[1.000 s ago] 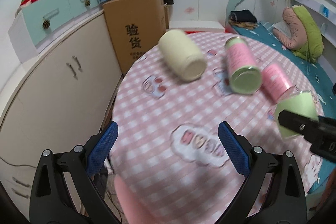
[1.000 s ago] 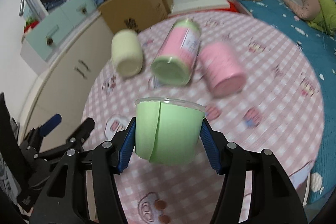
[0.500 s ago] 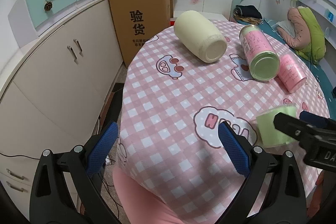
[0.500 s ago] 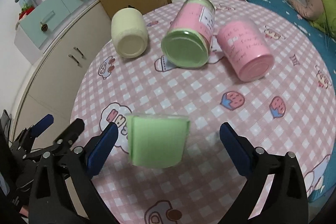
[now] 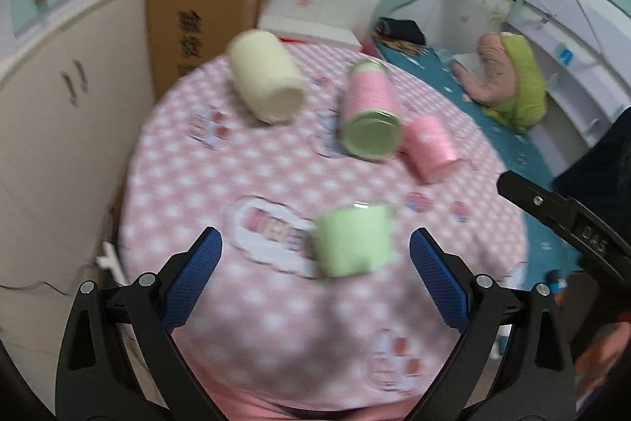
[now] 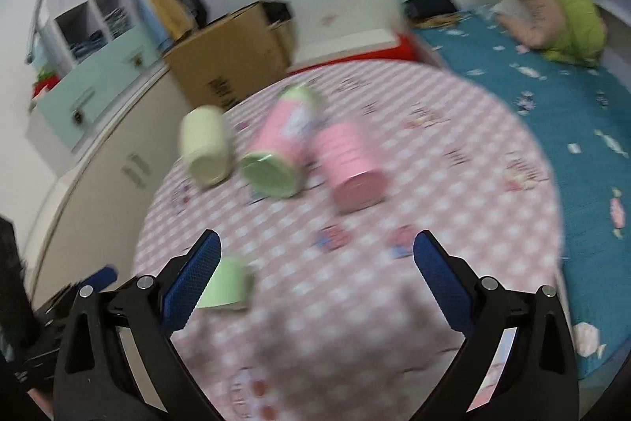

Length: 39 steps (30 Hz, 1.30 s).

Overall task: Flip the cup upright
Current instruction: 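Rotate the held green cup upright with the right gripper, opening down, then lower the green cup onto the table and open the right gripper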

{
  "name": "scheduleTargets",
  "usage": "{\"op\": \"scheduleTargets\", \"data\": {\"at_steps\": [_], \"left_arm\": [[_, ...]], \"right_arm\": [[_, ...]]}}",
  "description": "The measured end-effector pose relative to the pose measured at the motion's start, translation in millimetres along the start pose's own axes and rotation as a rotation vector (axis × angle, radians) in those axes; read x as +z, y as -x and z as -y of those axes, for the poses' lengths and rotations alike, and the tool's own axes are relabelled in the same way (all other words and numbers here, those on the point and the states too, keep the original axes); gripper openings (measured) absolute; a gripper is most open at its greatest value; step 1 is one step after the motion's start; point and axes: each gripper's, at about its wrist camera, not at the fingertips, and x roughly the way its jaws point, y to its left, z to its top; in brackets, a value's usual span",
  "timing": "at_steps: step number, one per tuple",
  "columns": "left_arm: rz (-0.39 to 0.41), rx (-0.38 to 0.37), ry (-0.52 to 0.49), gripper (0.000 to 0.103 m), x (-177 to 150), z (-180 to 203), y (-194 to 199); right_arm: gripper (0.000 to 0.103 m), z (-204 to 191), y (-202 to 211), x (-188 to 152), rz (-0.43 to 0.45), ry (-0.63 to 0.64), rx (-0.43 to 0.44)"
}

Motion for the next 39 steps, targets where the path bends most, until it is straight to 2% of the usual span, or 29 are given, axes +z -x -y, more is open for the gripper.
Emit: {"op": "scheduleTargets", "data": {"at_steps": [6, 12, 13, 14, 16, 20, 22, 25, 26, 30, 34, 37, 39], "left_arm": [[-0.092, 0.038, 0.060, 0.096, 0.9, 24.0, -38.7], [-0.125, 0.094, 0.113, 0.095, 6.6, 27.7, -68.8], [-0.119, 0.104, 0.110, 0.090, 7.4, 27.0, -71.3], [-0.114, 0.116, 0.105, 0.067, 8.9, 27.8, -73.2], [-0.117, 0.118, 0.089, 0.065, 12.1, 30.4, -76.4], [-0.073, 0.161, 0.012, 0.064, 15.3, 44.0, -74.7], [-0.046, 0.149, -0.006, 0.065, 17.8, 48.3, -72.1], [0.044, 0.170, -0.046, 0.066, 23.4, 56.8, -62.2], [0.051, 0.173, -0.057, 0.066, 25.3, 57.5, -61.9], [0.046, 0.167, -0.061, 0.067, 19.2, 56.2, -69.3], [-0.025, 0.146, -0.016, 0.066, 9.8, 46.4, -84.2], [-0.017, 0.164, -0.004, 0.067, 10.4, 42.4, -84.5], [-0.009, 0.161, 0.001, 0.074, 12.7, 40.6, -81.4]], "right_arm": [[0.095, 39.2, -2.1, 0.4, 0.000, -0.040, -0.008], [0.095, 57.7, -20.7, 0.7, -0.034, -0.021, -0.003], [0.095, 58.8, -25.2, 1.0, -0.043, -0.016, -0.003], [0.095, 59.6, -28.4, 1.2, -0.050, -0.012, -0.003], [0.095, 61.2, -35.0, 2.8, -0.062, -0.004, -0.001], [0.095, 64.0, -38.7, 6.9, -0.062, 0.001, 0.011], [0.095, 64.3, -37.6, 8.1, -0.050, 0.006, 0.002], [0.095, 64.6, -36.7, 9.9, -0.043, -0.001, 0.007], [0.095, 64.7, -37.0, 9.9, -0.043, -0.002, 0.005], [0.095, 62.9, -36.5, 7.8, -0.049, 0.003, -0.003], [0.095, 60.7, -36.1, 3.7, -0.057, 0.013, -0.011], [0.095, 59.1, -33.7, 2.1, -0.058, 0.016, -0.013], [0.095, 58.2, -31.9, 2.5, -0.053, 0.020, -0.019]]}}
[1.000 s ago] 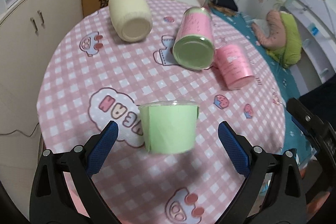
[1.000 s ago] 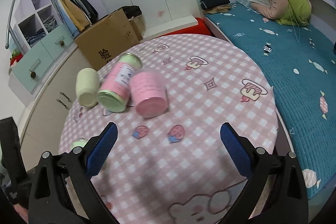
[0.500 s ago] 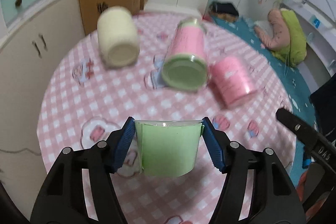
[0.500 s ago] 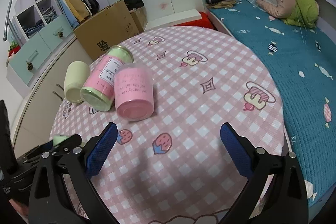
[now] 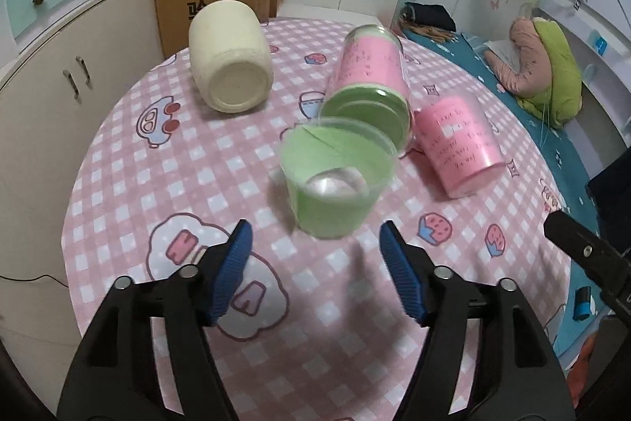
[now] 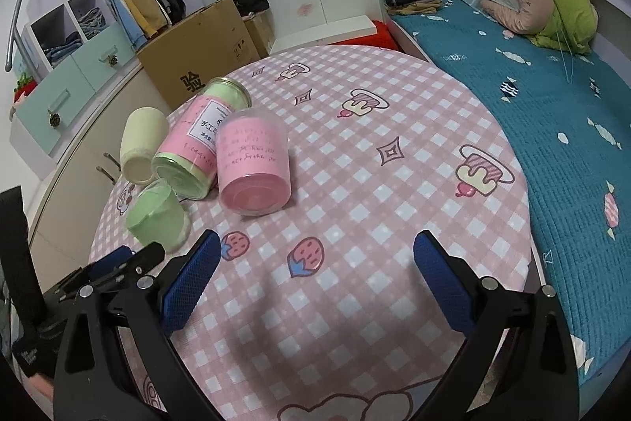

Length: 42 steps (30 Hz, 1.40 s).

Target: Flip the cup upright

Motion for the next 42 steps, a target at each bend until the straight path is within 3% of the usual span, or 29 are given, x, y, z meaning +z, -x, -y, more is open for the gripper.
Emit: {"op": "scheduleTargets", "data": {"at_steps": [2, 15, 20, 32, 42], "left_arm": [[0.012, -0.003, -0.006, 0.079, 1.2, 0.0, 4.3], [0.059, 0.011, -0.034, 0.082, -7.2, 4.5, 35.6], [0.141, 0.032, -0.067, 0.088, -11.8, 6.6, 66.3], [0.325, 0.066, -0.100, 0.089, -24.4, 14.6, 125.0], [0.418, 0.089, -0.113, 0.089, -39.1, 21.6, 151.1]], "right_arm": [[0.095, -0.3, 1.6, -0.5, 0.003, -0.004, -0.002], [0.095, -14.6, 22.1, -7.7, 0.038, 0.026, -0.015], [0.095, -23.9, 39.9, -14.8, 0.085, 0.053, -0.047], [0.095, -42.5, 89.5, -30.2, 0.250, 0.096, -0.055], [0.095, -43.5, 108.6, -43.0, 0.339, 0.094, -0.078]]}}
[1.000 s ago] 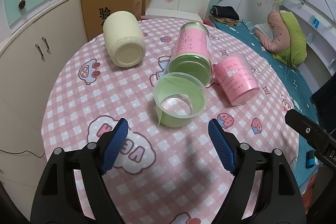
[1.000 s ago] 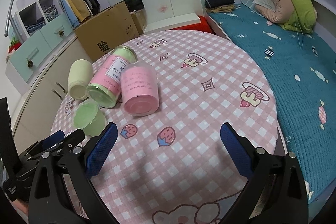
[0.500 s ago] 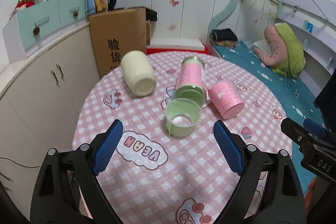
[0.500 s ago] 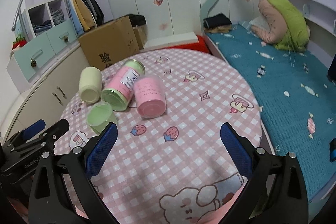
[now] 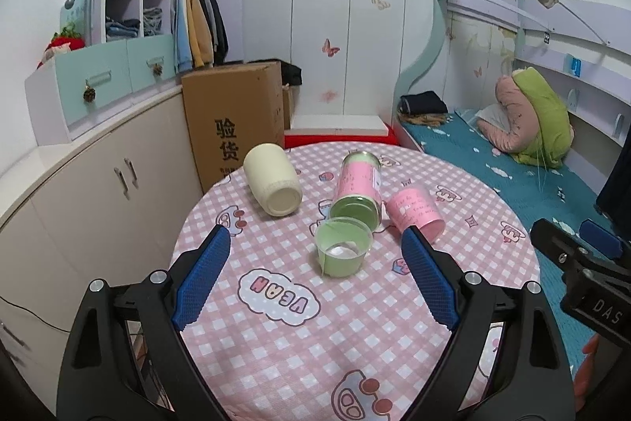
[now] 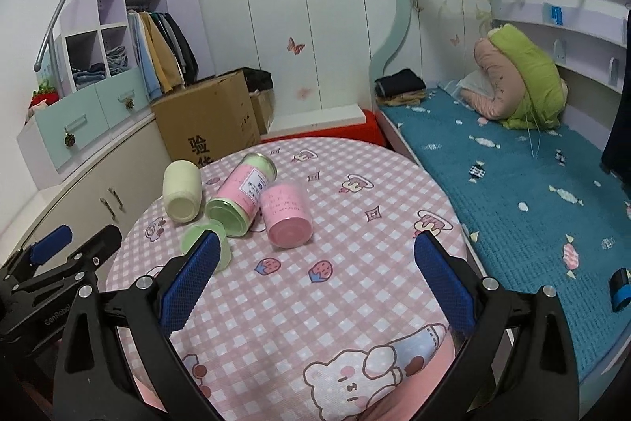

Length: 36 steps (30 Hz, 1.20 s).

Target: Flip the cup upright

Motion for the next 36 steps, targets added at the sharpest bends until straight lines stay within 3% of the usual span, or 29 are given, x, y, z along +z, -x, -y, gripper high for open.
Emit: {"op": "scheduleTargets", "data": {"at_steps": [10, 36], "left_arm": [[0.026, -0.002, -0.006, 0.089, -8.3, 8.1, 13.3], [0.023, 0.016, -0.011, 0.090, -8.4, 11.0, 13.2]], "right_arm": [[0.095, -7.5, 5.2, -10.0, 0.047, 0.033, -0.005], [0.095, -12.0, 9.0, -12.0, 0.072, 0.039, -0.002]]}}
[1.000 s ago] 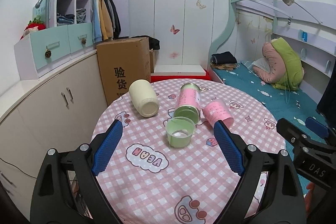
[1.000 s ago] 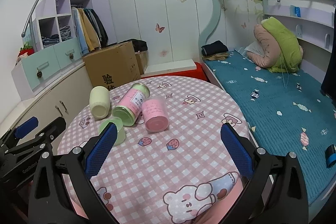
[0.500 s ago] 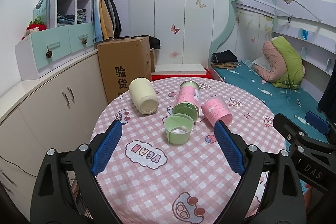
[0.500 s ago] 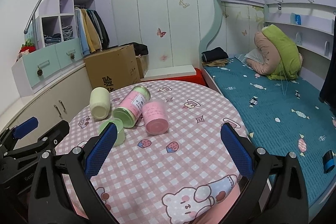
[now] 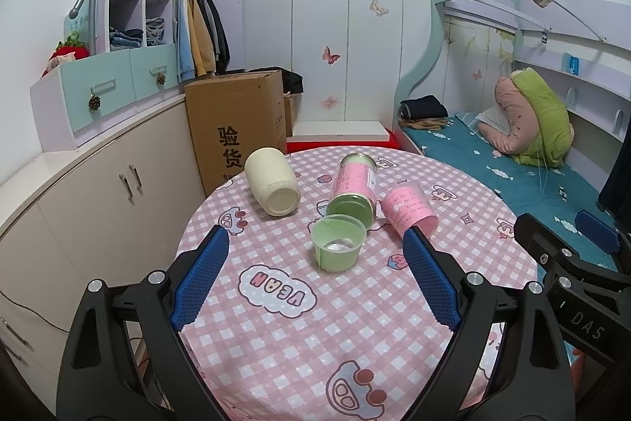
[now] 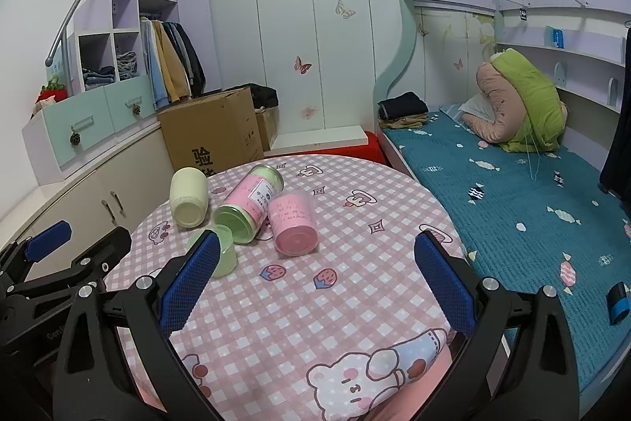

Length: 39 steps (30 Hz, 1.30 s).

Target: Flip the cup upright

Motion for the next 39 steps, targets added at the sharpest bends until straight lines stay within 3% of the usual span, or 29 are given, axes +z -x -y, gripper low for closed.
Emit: {"op": "scheduleTargets", "data": {"at_steps": [39], "left_arm": [[0.010, 0.037, -0.023, 0.090, -0.1, -0.8, 2.9]], "right_arm": [[0.095, 3.0, -5.5, -2.9, -0.030, -0.003, 0.004]]}}
